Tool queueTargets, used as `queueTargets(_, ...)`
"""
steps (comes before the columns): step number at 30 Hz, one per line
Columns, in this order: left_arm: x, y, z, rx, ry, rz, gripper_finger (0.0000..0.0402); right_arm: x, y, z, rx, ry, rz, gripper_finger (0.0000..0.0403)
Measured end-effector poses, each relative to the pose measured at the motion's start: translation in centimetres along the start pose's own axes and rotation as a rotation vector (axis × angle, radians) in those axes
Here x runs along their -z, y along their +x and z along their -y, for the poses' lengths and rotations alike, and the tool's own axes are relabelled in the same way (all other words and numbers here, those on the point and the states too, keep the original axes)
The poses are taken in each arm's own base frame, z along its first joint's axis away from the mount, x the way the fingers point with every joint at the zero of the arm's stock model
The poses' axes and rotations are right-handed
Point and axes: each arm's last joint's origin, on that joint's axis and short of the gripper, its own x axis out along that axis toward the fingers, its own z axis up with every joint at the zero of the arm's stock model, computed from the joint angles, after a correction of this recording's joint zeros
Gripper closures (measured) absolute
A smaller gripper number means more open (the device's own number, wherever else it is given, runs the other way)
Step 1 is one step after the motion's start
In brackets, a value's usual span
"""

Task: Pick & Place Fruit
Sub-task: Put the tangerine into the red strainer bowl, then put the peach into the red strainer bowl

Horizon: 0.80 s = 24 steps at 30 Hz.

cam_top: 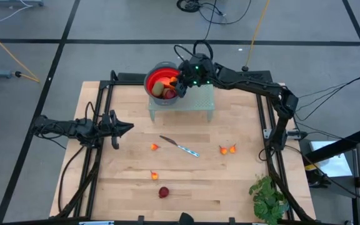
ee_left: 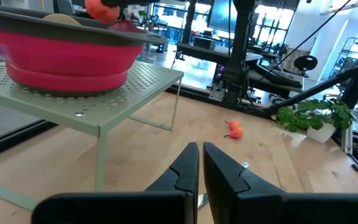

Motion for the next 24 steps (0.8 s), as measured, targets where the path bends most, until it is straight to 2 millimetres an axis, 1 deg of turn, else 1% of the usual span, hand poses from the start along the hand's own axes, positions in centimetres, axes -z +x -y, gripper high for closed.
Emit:
queueTargets(4, 0.0, 0.0, 0.0, 0.0, 0.0, 0.0, 0.038, 0.76, 0.28, 0.18, 0.006, -0.019, -0.027, 0.0245)
queueTargets(11, 0.0, 0.0, 0.0, -0.001, -0.003, 0.0, 0.038, 0.69, 0.28, 0.25, 0.006, -0.03, -0.02, 0.0243)
queueTargets(24, 0.0, 0.0, 0.0, -0.001, -0.003, 0.0, 0.038, 0.68, 0.28, 0.25, 0.006, -0.035, -0.02, 0.02)
